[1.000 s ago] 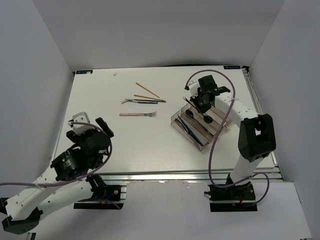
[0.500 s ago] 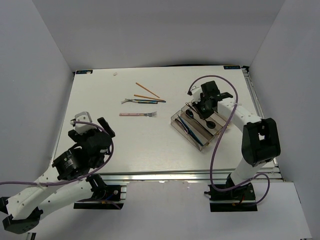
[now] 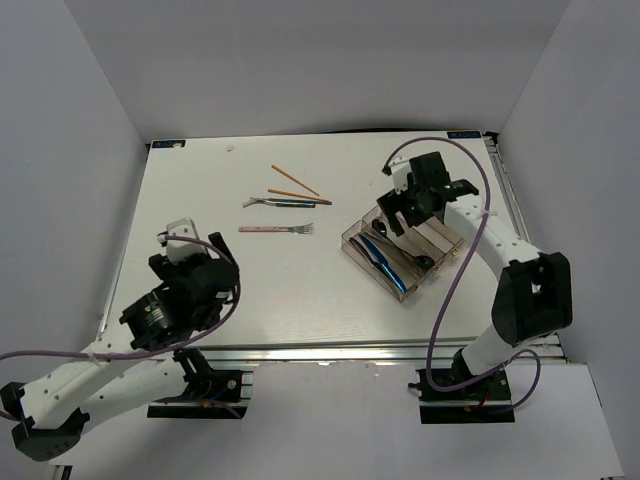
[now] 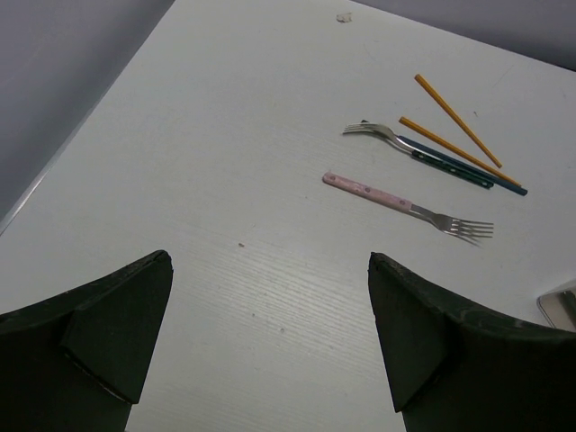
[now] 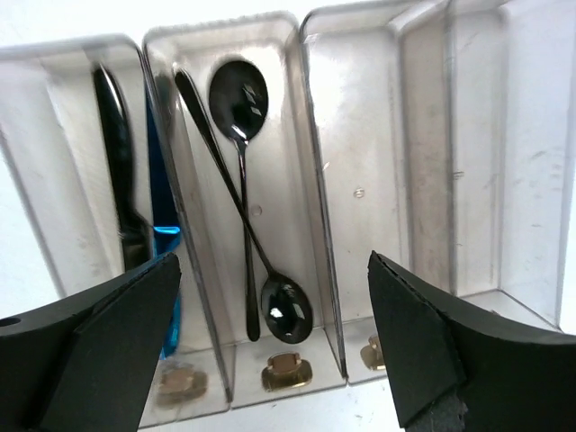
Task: Sort the eating utensils into containers
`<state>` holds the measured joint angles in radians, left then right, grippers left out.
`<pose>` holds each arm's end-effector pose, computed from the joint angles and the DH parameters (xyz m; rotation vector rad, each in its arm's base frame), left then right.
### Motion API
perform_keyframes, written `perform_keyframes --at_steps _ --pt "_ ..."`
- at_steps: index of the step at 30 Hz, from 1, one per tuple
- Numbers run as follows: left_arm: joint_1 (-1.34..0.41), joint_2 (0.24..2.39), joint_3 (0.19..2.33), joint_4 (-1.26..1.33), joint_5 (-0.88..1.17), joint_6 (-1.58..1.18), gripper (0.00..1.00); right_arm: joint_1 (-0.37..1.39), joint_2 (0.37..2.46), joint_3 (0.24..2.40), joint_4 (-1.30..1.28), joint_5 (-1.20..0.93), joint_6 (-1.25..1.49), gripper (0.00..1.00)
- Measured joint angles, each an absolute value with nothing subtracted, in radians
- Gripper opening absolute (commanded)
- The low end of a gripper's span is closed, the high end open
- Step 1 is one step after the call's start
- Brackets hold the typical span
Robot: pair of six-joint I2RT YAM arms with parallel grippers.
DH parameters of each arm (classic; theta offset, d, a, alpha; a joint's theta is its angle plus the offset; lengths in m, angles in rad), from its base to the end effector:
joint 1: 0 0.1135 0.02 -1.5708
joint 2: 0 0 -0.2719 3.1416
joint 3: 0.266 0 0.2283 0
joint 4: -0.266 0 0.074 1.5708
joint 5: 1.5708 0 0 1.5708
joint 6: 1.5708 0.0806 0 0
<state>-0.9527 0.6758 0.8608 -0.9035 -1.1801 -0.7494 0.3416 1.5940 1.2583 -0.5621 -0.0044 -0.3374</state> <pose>0.1141 -0.0319 0.3142 -0.3514 1.7936 0.1749 0.3301 0.1177 0.2485 -0.8239 2.3271 0.0072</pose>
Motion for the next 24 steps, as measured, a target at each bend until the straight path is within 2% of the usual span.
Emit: perform_keyframes --at_steps 4,8,13,15,19,22,24 --pt "-0.953 0.782 0.869 -0.894 -1.161 -0.791 0.98 0.346 1.532 1.316 -0.562 0.01 -0.232 0.89" --pt "-0.9 0.997 0.966 -0.901 -1.092 -0.858 0.98 0.367 1.416 1.316 -0.526 0.046 -0.127 0.89" --pt "-0.631 1.322 1.141 -0.839 -0.841 -0.9 0.96 0.38 1.257 1.18 -0.361 0.042 0.022 0.89" --pt "-0.551 1.435 1.207 -0.834 -0.744 -0.913 0.92 0.38 1.229 1.121 -0.327 0.027 0.072 0.89" --pt "-0.502 1.711 1.471 -0.84 -0.602 -0.846 0.92 0.379 1.23 1.047 -0.313 -0.054 0.135 0.89" --pt "-0.49 1.916 1.721 -0.892 -0.556 -0.828 0.91 0.379 1.232 1.04 -0.323 -0.099 0.176 0.89" --pt "-0.47 1.999 1.808 -0.93 -0.543 -0.851 0.88 0.379 1.222 1.036 -0.323 -0.124 0.193 0.89"
